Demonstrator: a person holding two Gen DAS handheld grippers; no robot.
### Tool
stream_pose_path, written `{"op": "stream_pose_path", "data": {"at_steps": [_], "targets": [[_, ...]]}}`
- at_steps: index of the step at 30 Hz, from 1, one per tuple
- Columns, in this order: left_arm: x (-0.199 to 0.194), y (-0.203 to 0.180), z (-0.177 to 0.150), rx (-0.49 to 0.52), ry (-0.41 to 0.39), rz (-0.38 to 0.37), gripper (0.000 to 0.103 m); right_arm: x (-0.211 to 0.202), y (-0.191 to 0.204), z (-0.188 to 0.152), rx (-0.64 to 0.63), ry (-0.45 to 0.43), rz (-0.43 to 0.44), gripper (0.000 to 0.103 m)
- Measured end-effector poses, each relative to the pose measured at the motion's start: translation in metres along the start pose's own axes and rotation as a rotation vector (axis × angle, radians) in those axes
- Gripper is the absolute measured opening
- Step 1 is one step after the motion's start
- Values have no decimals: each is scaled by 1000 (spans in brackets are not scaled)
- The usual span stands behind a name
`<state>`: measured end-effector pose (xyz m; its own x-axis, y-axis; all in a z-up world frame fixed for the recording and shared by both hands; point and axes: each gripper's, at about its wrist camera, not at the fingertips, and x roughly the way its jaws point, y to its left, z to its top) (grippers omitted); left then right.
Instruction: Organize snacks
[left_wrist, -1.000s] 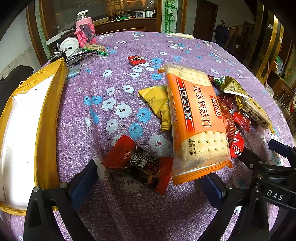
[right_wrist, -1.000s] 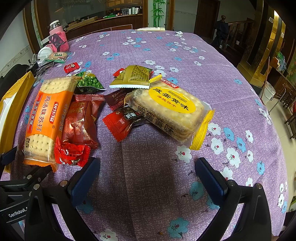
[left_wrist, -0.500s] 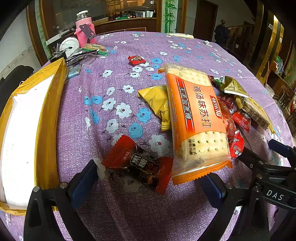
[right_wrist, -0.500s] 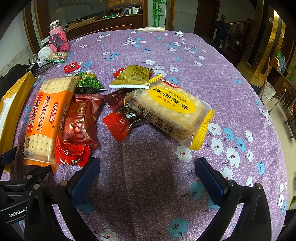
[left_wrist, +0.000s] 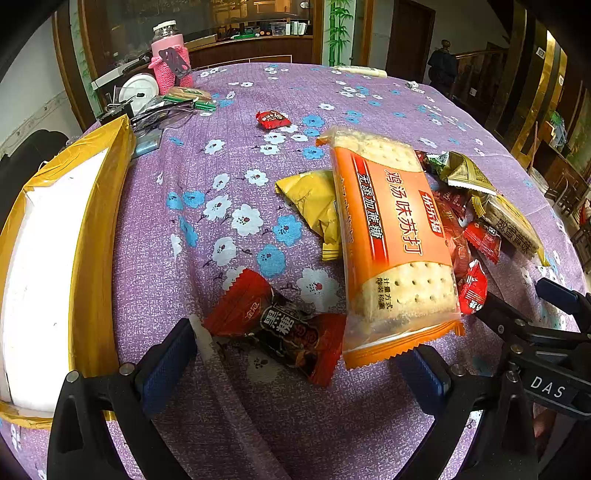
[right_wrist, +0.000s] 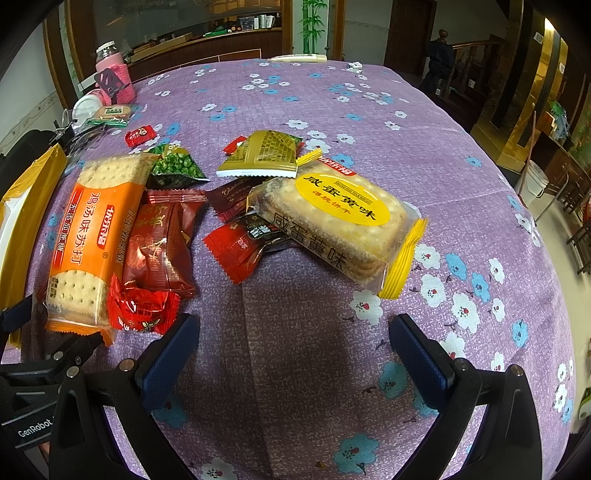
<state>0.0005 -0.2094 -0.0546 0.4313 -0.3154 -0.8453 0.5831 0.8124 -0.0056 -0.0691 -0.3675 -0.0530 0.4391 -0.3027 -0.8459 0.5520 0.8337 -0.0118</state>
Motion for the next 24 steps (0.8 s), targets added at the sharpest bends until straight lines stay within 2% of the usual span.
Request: {"op": "stream_pose_path", "data": {"at_steps": [9, 14, 15, 16, 19, 24], "targets": [[-2, -1, -2, 1, 3, -1, 103, -1, -2, 0, -4, -3, 14, 103], [-23, 4, -13, 25, -35, -57, 102, -8, -17, 0, 65, -32, 99, 103], [-27, 5, -15, 25, -32, -93, 102, -9, -21, 0, 86, -38, 111, 103], [-32, 8, -15, 21, -32, -121, 101, -10, -26, 0, 111, -45, 130, 103], [-46, 9, -13, 22, -60, -138, 91, -17, -37, 0, 164, -76, 163, 103], [-59, 9, 0, 18, -101, -140, 88, -30, -50, -2, 226, -146, 159, 103]]}}
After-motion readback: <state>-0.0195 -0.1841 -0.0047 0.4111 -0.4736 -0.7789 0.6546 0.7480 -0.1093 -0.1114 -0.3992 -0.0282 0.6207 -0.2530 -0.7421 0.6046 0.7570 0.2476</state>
